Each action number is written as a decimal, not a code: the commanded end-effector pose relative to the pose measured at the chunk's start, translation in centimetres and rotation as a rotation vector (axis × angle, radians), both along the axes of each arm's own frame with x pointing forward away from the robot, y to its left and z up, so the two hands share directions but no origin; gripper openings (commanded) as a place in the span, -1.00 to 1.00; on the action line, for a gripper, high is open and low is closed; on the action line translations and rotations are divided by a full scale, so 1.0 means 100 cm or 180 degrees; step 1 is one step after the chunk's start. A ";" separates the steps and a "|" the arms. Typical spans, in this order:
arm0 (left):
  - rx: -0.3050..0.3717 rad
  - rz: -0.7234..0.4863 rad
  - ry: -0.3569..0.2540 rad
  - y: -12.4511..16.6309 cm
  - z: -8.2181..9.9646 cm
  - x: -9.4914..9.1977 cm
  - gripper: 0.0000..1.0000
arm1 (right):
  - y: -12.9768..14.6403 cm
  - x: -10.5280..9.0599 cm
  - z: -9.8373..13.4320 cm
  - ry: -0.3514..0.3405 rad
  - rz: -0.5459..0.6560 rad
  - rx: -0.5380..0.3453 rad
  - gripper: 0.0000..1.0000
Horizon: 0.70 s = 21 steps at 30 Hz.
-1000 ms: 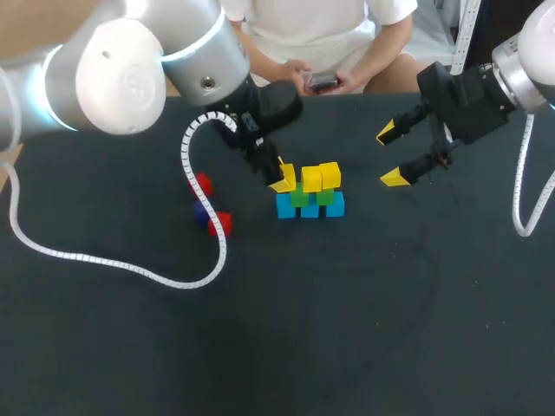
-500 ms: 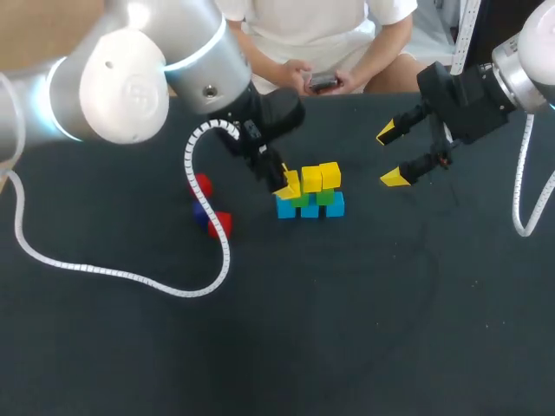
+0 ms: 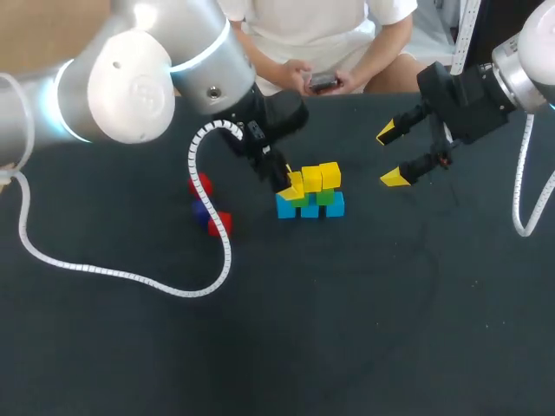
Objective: Place the blue cubes, place green cubes on the blue cubes, place the yellow cubes on the green cubes, then place the red cubes on the yellow cubes, and place purple cube on the red cubes.
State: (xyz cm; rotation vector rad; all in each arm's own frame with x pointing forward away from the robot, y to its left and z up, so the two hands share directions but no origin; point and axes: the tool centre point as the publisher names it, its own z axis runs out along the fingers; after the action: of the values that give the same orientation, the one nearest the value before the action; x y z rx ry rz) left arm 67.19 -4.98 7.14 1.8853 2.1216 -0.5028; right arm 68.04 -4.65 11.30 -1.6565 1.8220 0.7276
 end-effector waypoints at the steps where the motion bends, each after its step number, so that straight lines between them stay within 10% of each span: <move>1: 0.0006 -0.0020 0.0031 -0.001 -0.001 0.005 -1.00 | 0.000 -0.001 0.000 -0.0007 -0.0006 0.0002 1.00; 21: 0.0074 -0.0066 0.0093 0.000 -0.007 0.013 -1.00 | 0.000 -0.001 0.000 -0.0007 -0.0006 0.0002 1.00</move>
State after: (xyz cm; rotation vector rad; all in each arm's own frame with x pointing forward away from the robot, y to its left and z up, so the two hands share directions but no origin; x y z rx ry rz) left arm 67.78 -4.76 6.56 1.9122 2.1336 -0.5057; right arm 68.04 -4.65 11.30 -1.6565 1.8220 0.7276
